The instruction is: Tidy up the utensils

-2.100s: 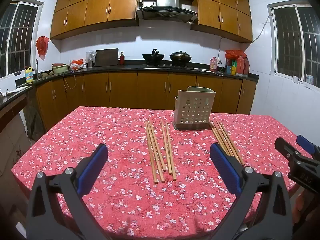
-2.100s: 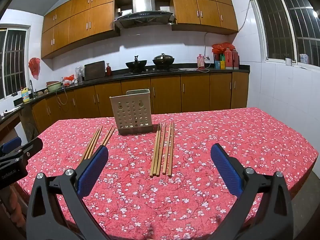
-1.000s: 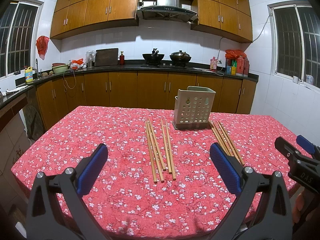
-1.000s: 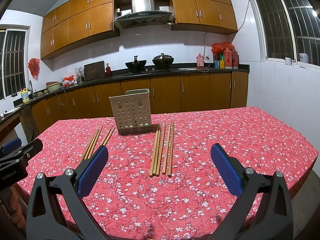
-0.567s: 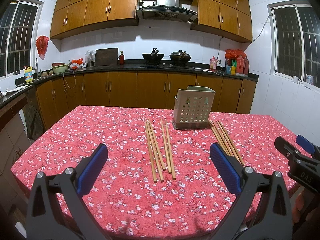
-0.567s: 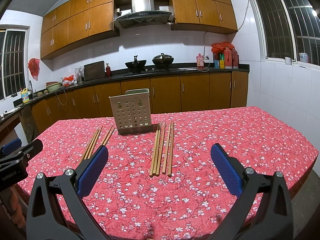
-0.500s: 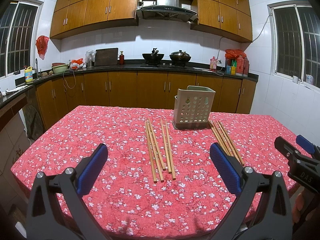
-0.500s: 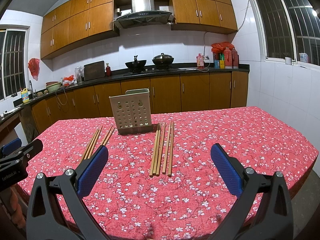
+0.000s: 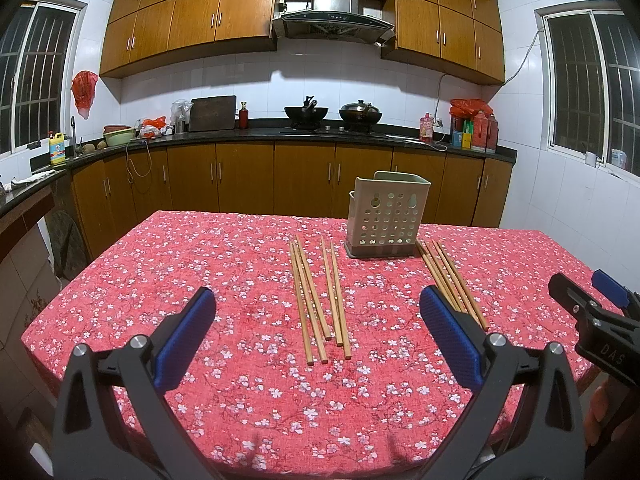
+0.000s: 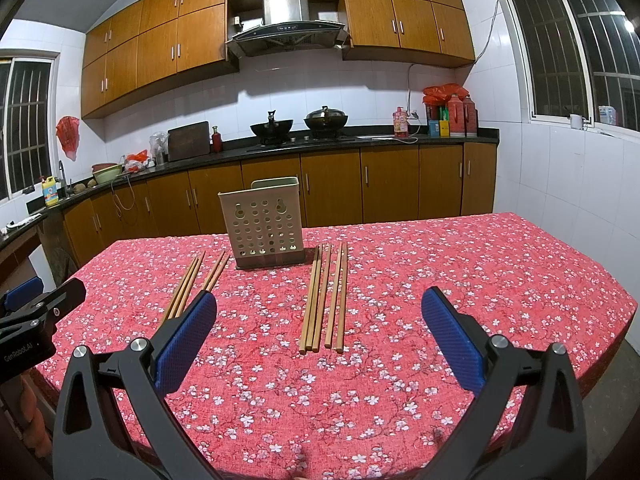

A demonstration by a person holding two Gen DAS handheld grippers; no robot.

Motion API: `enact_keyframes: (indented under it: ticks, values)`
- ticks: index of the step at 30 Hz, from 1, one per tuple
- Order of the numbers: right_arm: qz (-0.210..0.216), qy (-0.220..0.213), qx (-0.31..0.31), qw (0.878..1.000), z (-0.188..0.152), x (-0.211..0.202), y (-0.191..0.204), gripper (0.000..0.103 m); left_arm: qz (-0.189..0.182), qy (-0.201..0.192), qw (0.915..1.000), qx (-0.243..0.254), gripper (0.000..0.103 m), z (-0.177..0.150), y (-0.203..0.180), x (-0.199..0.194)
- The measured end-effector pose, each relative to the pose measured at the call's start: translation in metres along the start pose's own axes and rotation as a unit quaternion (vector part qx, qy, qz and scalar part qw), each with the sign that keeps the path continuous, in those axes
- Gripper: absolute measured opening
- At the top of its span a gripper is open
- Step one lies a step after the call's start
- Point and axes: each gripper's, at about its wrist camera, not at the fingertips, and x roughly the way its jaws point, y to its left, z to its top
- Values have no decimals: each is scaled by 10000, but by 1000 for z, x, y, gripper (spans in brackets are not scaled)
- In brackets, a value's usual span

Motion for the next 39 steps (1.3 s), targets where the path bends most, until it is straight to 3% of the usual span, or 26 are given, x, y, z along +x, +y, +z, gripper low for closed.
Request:
enact_keyframes:
  ticks: [32,39]
  values:
    - [0,42,-30,10000,0,2,6,101,2,35,10000,-4,99,0,0,0]
    - [-81,245,14,9997,2,24,-7,101,109,181,9998,-12,99,-2,5,13]
